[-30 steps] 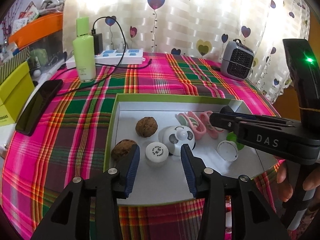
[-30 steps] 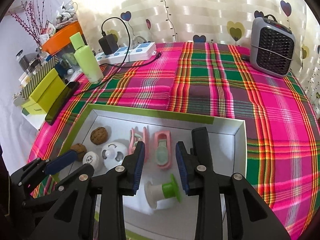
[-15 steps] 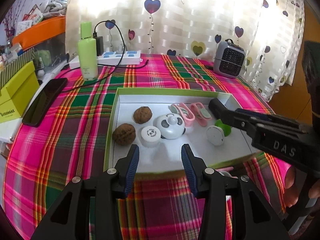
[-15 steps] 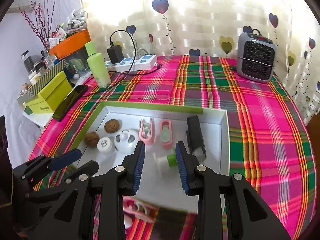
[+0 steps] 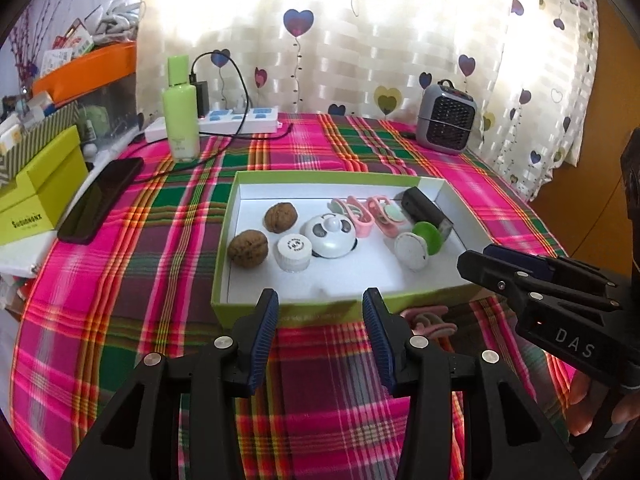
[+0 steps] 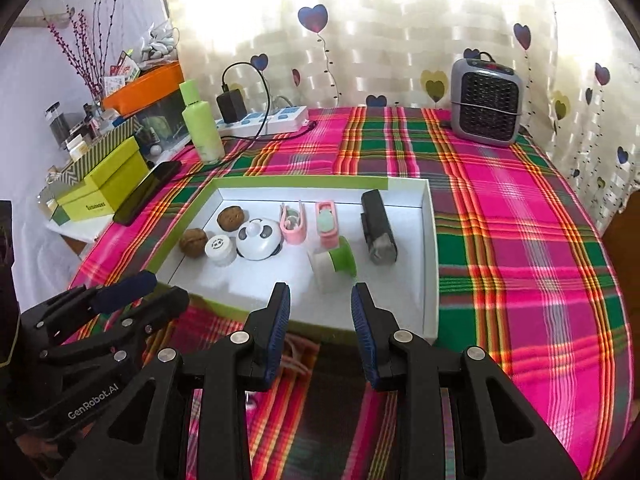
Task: Organize objects
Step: 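Lift both open grippers out of the tray toward the remaining items, then close the left gripper on the white mushroom-shaped knob while the right gripper approaches a pink clip, then close the right gripper on the pink clip while the left gripper holds the mushroom knob, then carry the mushroom knob and pink clip over the white tray, then lower the mushroom knob and pink clip into the tray and open both grippers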
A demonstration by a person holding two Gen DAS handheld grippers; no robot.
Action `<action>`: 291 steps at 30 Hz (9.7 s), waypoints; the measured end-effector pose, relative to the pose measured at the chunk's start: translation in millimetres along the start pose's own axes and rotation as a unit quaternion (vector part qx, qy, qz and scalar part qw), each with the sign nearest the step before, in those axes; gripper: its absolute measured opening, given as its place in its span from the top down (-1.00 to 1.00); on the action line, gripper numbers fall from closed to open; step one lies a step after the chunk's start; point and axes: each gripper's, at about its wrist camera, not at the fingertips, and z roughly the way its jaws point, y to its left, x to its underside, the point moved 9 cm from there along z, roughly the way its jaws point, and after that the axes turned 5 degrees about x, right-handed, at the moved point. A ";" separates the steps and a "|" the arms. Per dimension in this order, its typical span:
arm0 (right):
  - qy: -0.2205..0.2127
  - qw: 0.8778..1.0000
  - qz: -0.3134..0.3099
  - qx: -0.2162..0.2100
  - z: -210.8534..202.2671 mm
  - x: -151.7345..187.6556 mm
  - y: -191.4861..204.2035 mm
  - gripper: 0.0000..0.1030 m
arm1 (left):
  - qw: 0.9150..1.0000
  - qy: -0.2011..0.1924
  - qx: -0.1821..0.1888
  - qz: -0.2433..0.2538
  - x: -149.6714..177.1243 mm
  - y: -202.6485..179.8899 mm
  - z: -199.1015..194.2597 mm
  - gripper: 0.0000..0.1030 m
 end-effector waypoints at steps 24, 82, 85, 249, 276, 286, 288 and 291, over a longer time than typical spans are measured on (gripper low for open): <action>0.025 1.000 0.008 0.012 -12.7 59.2 -17.5 0.35 | 0.998 0.025 0.058 -0.002 43.0 -30.6 -2.1 0.09; 0.022 0.999 -0.029 -0.032 1.3 43.9 15.6 0.23 | 0.998 0.048 0.039 -0.028 41.6 -0.4 20.1 0.61; 0.024 0.998 -0.034 -0.046 5.7 39.8 20.4 0.23 | 0.998 0.047 0.039 -0.031 41.0 5.3 18.6 0.61; -0.001 1.000 -0.003 0.010 3.9 -9.5 -21.1 0.53 | 0.999 0.018 0.032 -0.002 -24.2 -9.8 27.4 0.61; 0.008 1.000 0.001 0.014 29.9 -29.9 -38.9 0.53 | 0.997 0.065 0.037 0.009 -25.4 -18.5 83.6 0.61; 0.009 1.000 -0.014 0.006 36.2 -35.6 -29.2 0.53 | 0.997 0.069 0.038 0.011 -23.6 -20.0 89.1 0.61; 0.009 1.000 -0.019 0.004 37.3 -37.6 -25.8 0.53 | 0.997 0.070 0.038 0.009 -23.6 -19.5 89.0 0.61; 0.007 1.000 -0.021 -0.002 39.5 -42.2 -22.0 0.53 | 0.997 0.070 0.038 0.009 -23.4 -19.7 89.1 0.61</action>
